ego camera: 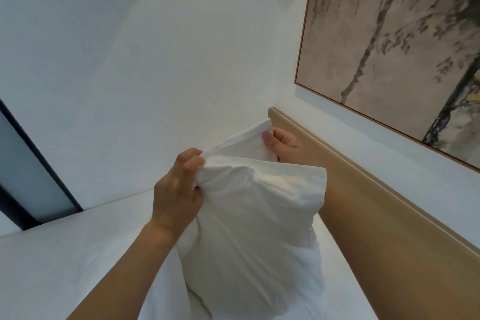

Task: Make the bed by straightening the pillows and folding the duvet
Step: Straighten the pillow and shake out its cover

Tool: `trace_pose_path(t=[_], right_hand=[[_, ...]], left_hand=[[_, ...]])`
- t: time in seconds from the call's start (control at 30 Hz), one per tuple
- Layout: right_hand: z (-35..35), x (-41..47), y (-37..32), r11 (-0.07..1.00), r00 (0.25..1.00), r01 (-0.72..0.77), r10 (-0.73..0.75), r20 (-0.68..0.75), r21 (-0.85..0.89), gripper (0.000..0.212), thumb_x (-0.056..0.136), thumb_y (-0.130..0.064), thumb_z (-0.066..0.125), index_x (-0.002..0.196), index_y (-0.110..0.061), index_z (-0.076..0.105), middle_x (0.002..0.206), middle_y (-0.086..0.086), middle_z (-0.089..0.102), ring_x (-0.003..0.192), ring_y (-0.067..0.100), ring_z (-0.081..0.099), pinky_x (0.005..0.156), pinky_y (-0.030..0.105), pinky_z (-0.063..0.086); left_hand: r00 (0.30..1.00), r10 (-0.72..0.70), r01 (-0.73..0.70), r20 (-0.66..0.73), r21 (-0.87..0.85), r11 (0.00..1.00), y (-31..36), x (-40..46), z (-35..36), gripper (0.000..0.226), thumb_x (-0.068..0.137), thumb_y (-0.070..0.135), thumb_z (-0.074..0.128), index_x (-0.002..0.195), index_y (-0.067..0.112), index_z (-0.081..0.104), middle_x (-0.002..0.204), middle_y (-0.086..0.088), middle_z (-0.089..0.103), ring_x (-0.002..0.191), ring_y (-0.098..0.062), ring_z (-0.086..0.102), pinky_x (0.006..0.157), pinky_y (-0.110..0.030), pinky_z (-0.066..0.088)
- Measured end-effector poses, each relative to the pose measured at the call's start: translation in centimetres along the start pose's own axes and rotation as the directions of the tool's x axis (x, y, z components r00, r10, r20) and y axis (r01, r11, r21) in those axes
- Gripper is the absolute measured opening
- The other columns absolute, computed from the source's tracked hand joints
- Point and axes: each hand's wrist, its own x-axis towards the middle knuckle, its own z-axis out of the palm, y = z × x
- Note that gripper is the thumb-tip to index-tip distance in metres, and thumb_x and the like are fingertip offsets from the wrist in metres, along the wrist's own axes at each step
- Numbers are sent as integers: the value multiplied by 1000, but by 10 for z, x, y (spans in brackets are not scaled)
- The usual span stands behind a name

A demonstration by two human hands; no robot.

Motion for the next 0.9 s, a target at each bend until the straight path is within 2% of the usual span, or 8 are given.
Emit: trace_pose_path(t=[0.1,0.23,0.3,0.37,0.53,0.63,0.77,0.9], right_hand=[[7,4,8,1000,990,-15,17,-142,15,22,98,-32,51,86,-17,62,73,-6,66,71,14,59,69,31,49],[13,11,13,988,987,-13,38,-159,152,19,91,-32,54,85,-16,61,78,2,64,77,20,59,76,37,46],[17,11,8,956,993,-32,62,-97,291,15,77,-8,56,91,-14,57,79,2,62,76,19,59,71,33,46],[17,10,1,956,996,-84,90,-11,280,54,52,4,41,101,-19,52,84,3,56,75,18,57,62,28,47],[7,-4,3,997,932,55,-72,356,57,58,78,6,61,123,-31,54,87,-1,62,74,12,60,65,22,49],[16,-8,1,980,970,142,-110,215,-139,19,95,-19,58,88,-31,71,79,-10,66,72,6,60,66,23,46],[20,-6,-5,988,998,57,-60,-11,-145,35,92,-41,61,71,-13,62,64,2,53,59,15,50,58,28,40],[16,-10,-16,972,996,74,-82,-25,-225,45,96,-37,56,82,6,52,71,9,37,63,21,37,58,33,31]], left_hand=[[989,115,-124,92,93,988,10,-7,2,42,77,6,43,115,23,54,120,-6,52,83,-31,63,47,-32,50],[946,-160,140,283,88,986,28,-3,2,9,71,17,54,80,16,55,106,3,48,66,-25,55,46,-29,45],[914,-243,237,324,58,970,27,-1,2,9,70,23,52,77,18,50,97,6,45,56,-23,47,47,-28,41],[905,-269,273,329,35,961,27,-2,-1,9,67,24,49,74,20,44,92,8,41,53,-22,43,45,-25,34],[867,-333,332,370,70,941,26,-11,-9,16,66,30,49,77,19,46,94,10,37,56,-19,47,45,-30,43],[834,-371,385,409,51,921,32,-15,-11,33,69,48,47,87,21,51,98,10,36,65,-19,53,60,-37,51],[812,-388,487,436,-140,862,43,-20,-10,38,82,57,50,99,24,57,103,9,36,83,-14,56,77,-31,49],[887,-381,452,261,-319,833,38,-26,-18,21,93,27,59,83,11,51,102,4,39,82,-10,52,71,-9,42]])
